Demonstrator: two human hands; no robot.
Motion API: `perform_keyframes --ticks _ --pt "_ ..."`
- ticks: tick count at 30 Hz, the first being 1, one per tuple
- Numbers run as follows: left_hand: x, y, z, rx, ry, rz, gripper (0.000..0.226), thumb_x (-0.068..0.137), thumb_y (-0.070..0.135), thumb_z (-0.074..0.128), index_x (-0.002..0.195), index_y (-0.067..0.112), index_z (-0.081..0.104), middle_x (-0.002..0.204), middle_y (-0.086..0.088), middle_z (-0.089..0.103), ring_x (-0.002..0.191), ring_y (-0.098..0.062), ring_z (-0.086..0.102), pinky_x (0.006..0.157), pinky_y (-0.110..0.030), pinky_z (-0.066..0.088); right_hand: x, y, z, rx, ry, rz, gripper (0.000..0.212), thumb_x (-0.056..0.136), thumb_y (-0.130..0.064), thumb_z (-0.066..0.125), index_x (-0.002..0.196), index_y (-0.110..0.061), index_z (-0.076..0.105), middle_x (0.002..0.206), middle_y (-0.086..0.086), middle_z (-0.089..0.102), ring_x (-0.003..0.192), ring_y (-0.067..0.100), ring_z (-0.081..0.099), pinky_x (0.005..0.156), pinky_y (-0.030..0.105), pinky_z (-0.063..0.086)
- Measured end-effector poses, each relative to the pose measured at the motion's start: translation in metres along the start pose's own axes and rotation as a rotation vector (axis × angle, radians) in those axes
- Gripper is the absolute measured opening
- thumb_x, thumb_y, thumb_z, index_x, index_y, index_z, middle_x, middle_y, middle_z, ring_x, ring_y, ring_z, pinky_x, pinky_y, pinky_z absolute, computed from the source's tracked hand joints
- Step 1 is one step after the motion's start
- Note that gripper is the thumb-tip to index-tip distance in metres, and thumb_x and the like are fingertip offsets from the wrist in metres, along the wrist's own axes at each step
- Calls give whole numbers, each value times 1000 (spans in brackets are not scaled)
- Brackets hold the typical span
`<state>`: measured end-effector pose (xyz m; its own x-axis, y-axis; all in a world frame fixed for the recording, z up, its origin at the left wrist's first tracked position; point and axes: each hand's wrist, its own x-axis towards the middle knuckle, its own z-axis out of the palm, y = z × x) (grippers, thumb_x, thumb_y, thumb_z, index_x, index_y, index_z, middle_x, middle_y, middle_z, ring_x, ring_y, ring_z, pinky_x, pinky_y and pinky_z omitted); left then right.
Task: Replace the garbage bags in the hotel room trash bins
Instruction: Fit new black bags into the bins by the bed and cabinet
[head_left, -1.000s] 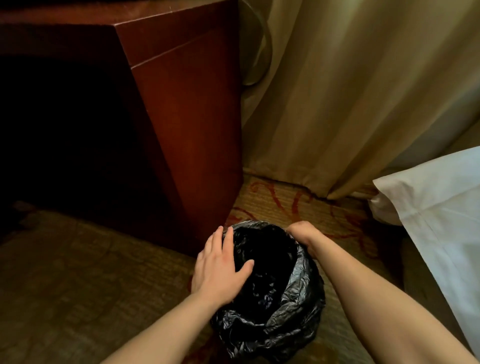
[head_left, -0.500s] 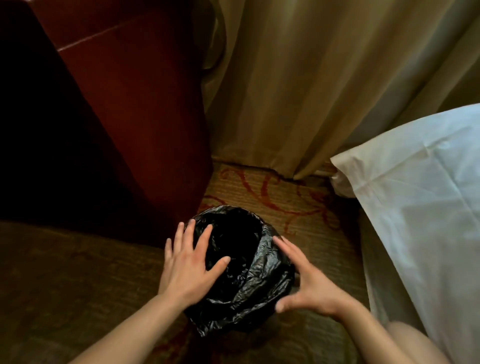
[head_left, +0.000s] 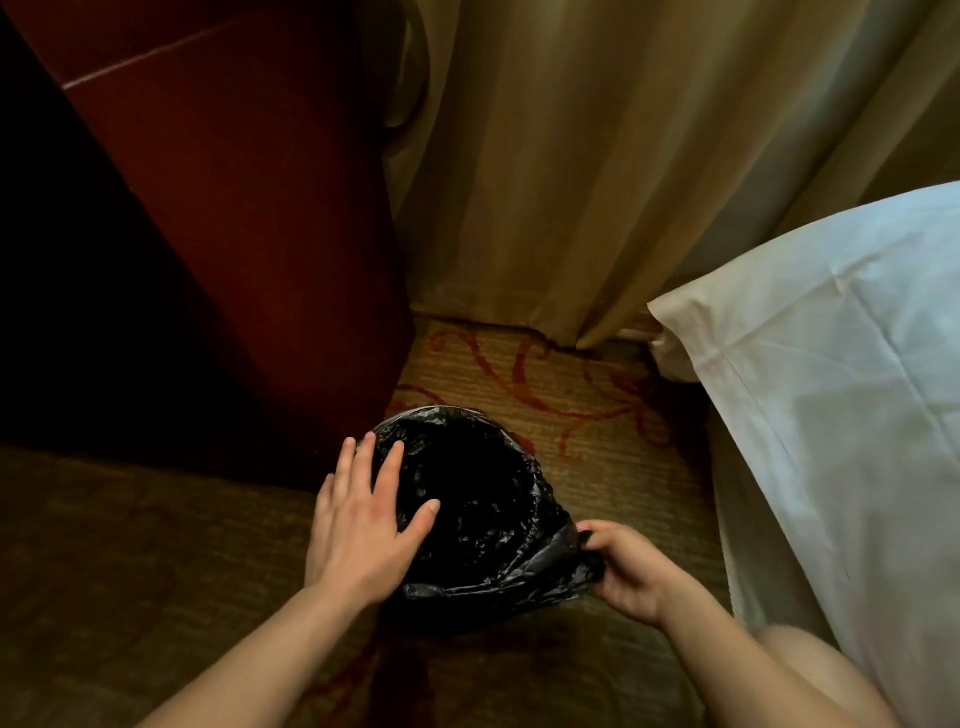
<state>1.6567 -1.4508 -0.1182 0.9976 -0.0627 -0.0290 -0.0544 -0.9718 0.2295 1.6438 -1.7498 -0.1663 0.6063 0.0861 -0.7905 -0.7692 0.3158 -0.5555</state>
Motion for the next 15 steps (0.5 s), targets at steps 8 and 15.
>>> perform_keyframes --ticks 8,15 --pt "1 -2 1 11 -9 3 83 85 75 17 157 33 12 167 -2 0 152 -18 -14 119 -45 19 23 5 24 -90 235 -32 20 88 3 49 82 -6 65 79 20 67 65 31 65 60 40 54" --pt "3 -2 2 -25 3 -1 84 84 75 18 156 31 20 166 -4 11 153 -19 -8 117 -48 24 -1 -2 12 188 66 28 31 90 9 32 84 -4 59 85 19 65 70 30 65 50 35 58"
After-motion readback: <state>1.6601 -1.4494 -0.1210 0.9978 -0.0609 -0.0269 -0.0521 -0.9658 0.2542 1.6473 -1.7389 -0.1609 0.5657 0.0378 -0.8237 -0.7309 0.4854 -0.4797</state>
